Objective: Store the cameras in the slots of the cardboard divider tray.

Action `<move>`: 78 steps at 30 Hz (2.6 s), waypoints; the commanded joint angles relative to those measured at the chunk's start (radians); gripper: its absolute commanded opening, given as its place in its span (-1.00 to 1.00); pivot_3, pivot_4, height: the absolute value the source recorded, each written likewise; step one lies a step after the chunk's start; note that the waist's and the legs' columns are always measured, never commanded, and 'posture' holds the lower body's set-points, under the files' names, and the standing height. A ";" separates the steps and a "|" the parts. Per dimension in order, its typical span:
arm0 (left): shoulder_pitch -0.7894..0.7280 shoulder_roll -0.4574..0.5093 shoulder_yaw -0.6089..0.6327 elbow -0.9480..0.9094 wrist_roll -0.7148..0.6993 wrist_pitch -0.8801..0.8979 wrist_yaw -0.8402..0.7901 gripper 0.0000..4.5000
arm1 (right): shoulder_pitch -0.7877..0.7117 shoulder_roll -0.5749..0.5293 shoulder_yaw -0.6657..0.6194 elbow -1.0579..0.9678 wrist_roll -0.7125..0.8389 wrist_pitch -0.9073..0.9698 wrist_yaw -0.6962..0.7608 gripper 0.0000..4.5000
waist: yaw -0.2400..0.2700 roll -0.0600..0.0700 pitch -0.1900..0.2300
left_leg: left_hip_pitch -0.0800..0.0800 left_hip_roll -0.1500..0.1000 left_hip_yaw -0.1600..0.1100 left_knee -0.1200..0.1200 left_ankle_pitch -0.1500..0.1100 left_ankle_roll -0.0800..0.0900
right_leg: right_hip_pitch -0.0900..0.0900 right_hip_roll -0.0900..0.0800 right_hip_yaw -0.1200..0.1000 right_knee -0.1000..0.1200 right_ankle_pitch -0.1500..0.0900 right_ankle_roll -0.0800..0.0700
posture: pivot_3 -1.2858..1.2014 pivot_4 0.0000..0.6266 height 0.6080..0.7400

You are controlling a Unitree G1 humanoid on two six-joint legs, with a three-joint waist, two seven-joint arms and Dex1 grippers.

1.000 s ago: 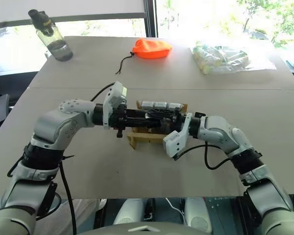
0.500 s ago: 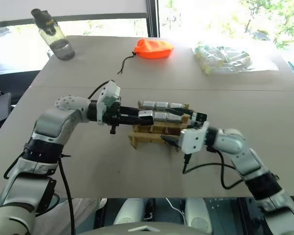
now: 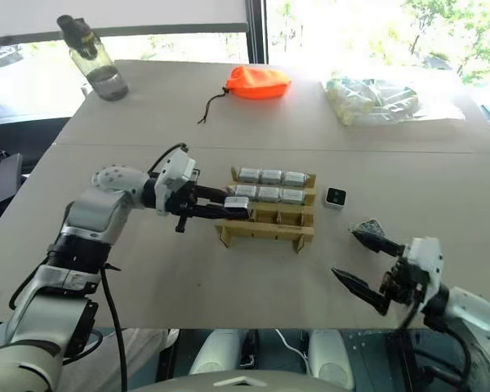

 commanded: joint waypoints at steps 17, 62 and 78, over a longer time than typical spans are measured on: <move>-0.077 -0.087 0.005 0.256 0.124 -0.292 -0.044 -0.66 | 0.014 0.099 -0.093 0.090 -0.032 -0.104 0.187 1.00 | 0.001 0.000 0.000 | -0.001 0.000 0.000 0.001 0.002 -0.003 | 0.000 0.000 0.000 0.000 0.000 0.000 | 0.03 -0.52 0.78; 0.060 0.036 0.168 -0.315 -0.177 0.203 0.010 0.64 | -0.090 0.236 -0.181 0.186 -0.264 -0.115 -0.228 1.00 | -0.001 0.002 -0.002 | 0.001 0.001 -0.002 0.001 0.002 -0.004 | 0.002 -0.001 0.004 0.001 0.000 -0.001 | 0.03 -0.52 0.78; 0.369 0.262 0.366 -0.707 -0.321 0.421 0.202 0.64 | -0.164 0.250 -0.062 0.098 -0.371 0.137 -0.450 1.00 | -0.001 0.002 -0.003 | 0.001 0.000 -0.002 0.000 0.002 -0.004 | 0.002 -0.001 0.004 0.000 0.000 0.000 | 0.03 -0.52 0.78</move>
